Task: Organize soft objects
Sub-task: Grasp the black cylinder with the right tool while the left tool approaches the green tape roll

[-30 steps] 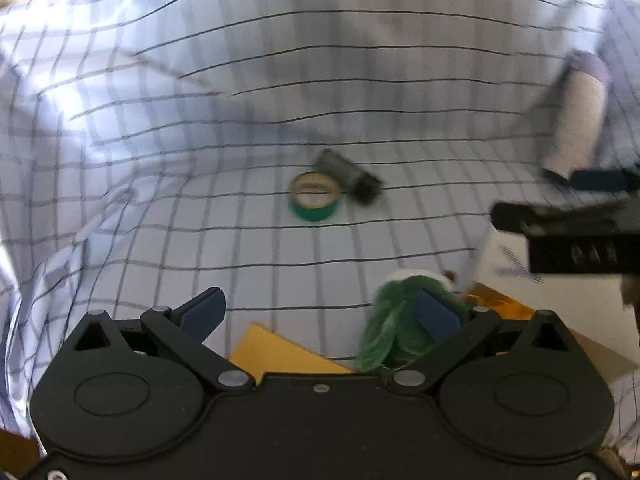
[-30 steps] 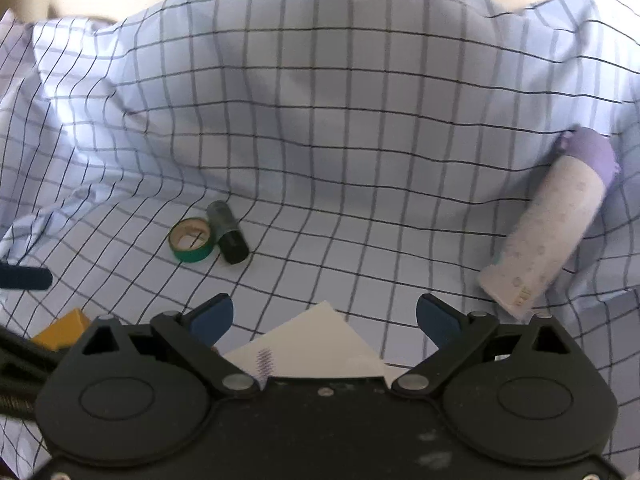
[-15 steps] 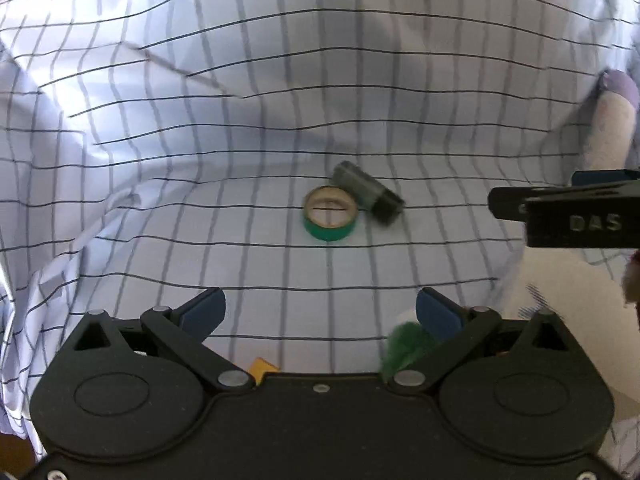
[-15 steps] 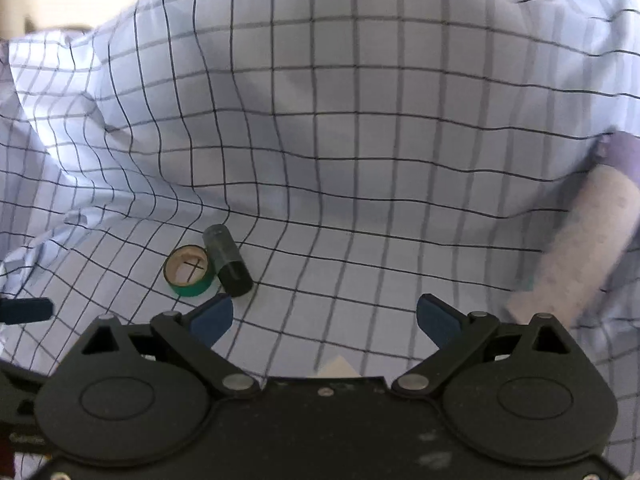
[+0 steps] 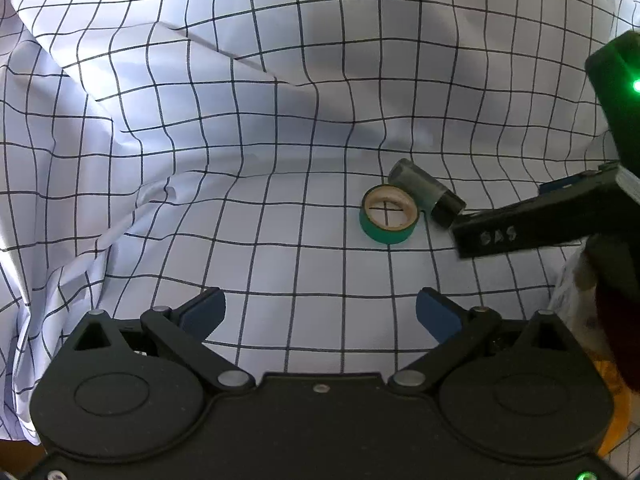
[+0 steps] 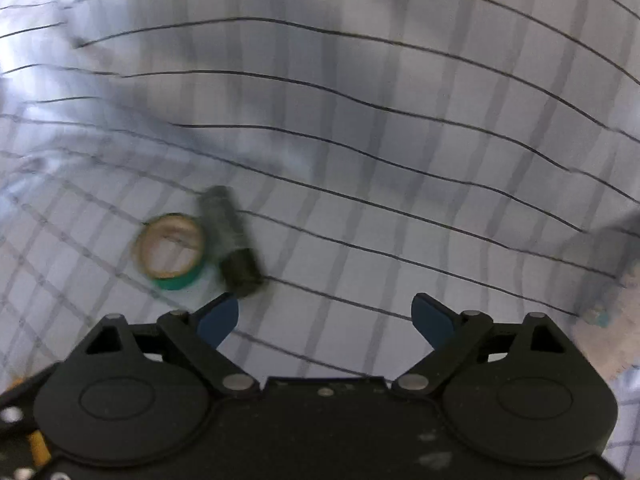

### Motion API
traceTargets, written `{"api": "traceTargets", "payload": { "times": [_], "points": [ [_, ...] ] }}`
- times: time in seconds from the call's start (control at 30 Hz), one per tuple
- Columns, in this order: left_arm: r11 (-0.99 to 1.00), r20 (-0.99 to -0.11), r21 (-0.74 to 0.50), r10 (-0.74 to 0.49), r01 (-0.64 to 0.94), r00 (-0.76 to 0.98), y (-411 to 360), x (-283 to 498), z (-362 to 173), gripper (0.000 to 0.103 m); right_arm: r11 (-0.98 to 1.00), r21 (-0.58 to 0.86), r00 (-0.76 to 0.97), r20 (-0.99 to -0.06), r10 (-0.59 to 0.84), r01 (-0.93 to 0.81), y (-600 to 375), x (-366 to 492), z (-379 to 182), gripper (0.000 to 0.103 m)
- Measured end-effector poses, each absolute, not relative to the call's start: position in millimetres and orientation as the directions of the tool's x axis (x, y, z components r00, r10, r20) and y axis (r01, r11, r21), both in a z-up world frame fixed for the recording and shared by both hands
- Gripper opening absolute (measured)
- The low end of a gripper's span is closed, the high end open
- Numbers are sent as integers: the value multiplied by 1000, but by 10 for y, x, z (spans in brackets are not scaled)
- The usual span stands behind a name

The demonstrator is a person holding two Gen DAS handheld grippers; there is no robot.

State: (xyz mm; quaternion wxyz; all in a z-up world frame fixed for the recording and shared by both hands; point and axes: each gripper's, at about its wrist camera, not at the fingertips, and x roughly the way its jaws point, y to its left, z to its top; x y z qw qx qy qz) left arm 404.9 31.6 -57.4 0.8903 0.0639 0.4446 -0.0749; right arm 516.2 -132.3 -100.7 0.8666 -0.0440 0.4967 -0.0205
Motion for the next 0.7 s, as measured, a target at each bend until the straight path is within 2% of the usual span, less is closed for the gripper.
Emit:
{"api": "traceTargets", "payload": {
  "times": [0.13, 0.2, 0.3, 0.47, 0.57, 0.7],
  "points": [
    [982, -803, 37, -80, 183, 591, 347, 4045, -575, 98, 985, -108, 470, -868, -161, 138, -1596, 5171, -977, 91],
    [984, -803, 26, -86, 179, 589, 351, 4050, -570, 98, 986, -37, 477, -872, -112, 163, -1683, 5114, -891, 91],
    [983, -800, 16, -96, 181, 592, 348, 4031, -549, 98, 991, 60, 501, -865, -9, 121, -1642, 5080, -763, 91],
    [984, -796, 8, -100, 176, 597, 394, 3969, -519, 98, 997, 69, 481, -875, 43, 38, -1295, 5178, -792, 91],
    [985, -792, 1, -106, 174, 601, 438, 3931, -496, 98, 998, 13, 463, -887, -14, 54, -1188, 5226, -892, 91],
    [984, -785, -6, -113, 175, 609, 495, 3894, -473, 98, 982, -18, 443, -891, -102, 189, -1383, 5308, -953, 89]
  ]
}}
